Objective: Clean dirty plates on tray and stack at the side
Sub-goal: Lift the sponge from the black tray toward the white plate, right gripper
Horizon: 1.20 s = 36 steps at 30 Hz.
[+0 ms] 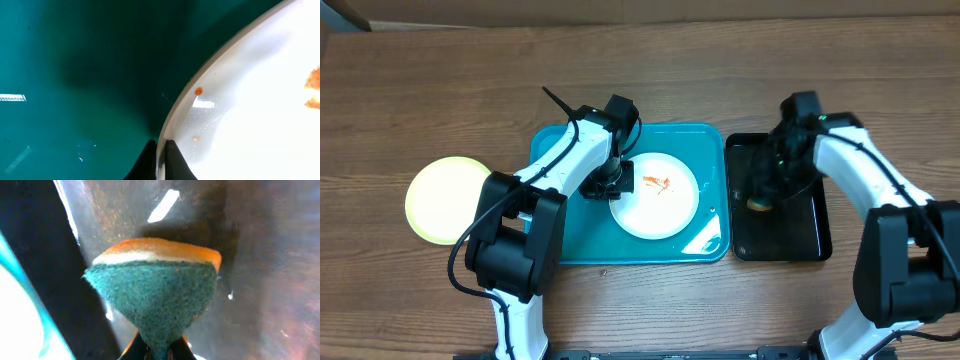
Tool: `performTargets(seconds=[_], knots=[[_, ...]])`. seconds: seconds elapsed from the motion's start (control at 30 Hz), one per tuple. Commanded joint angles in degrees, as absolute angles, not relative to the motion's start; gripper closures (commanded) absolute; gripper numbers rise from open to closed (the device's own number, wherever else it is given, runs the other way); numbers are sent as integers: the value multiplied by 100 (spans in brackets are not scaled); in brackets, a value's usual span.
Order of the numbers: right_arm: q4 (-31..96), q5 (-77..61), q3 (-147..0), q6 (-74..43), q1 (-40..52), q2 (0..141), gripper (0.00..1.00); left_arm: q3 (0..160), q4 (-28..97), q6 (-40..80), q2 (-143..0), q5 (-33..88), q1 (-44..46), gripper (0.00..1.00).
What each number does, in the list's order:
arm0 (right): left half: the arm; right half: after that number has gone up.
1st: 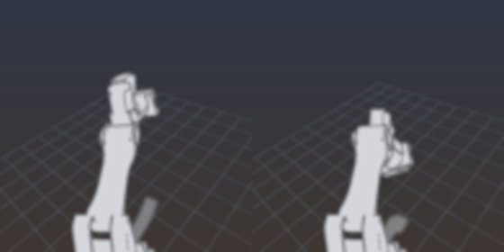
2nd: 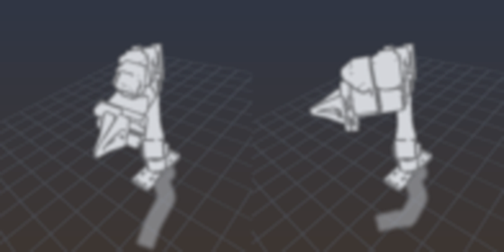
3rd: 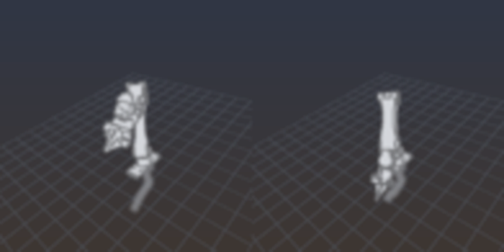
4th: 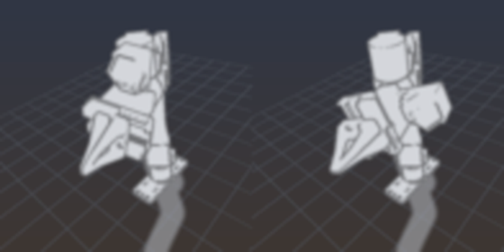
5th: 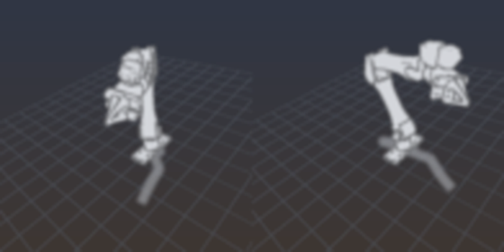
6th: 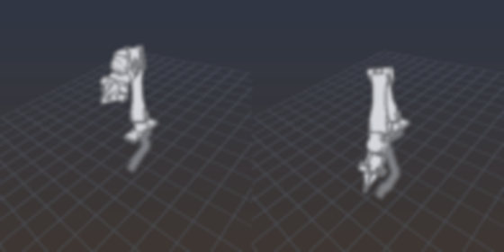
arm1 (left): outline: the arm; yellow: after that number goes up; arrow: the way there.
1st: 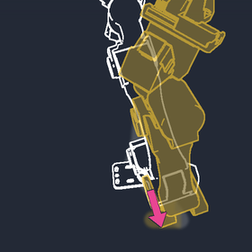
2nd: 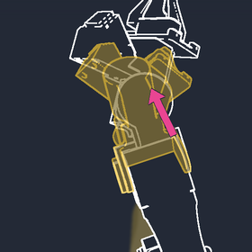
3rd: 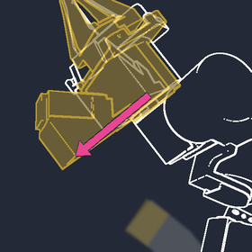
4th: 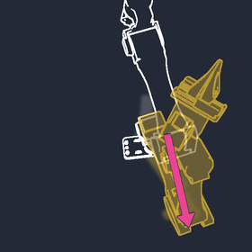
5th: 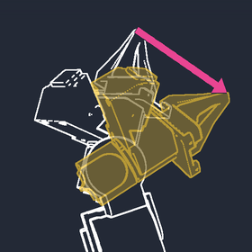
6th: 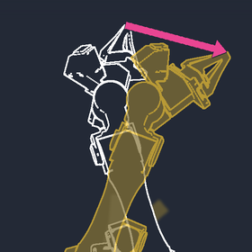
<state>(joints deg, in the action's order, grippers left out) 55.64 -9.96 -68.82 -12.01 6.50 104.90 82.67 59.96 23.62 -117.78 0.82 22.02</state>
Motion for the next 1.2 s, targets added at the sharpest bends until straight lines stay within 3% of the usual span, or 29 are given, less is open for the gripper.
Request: performTargets(seconds=[0.0, 0.23, 0.6, 0.9, 1.17], knots=[[5028, -770, -6222, -1295, 805, 10372, 96, 8239, 5979, 2316, -11839, -36, 2217, 96], [4366, -788, -5483, -1505, 814, 10370, 96, 8239, 5966, 2316, -11839, 3, 2217, 96], [6198, -1007, -7679, -1466, 884, 10121, 96, 8239, 5955, 2314, -11839, 14, 2220, 96], [6029, -1702, -8252, -1330, 1789, 10180, 96, 8239, 5688, 1468, -11839, 1212, 2226, 96], [5463, -1664, -8246, -1509, 2639, 10610, 96, 8235, 5782, 1347, -11839, 1186, 2252, 96]])
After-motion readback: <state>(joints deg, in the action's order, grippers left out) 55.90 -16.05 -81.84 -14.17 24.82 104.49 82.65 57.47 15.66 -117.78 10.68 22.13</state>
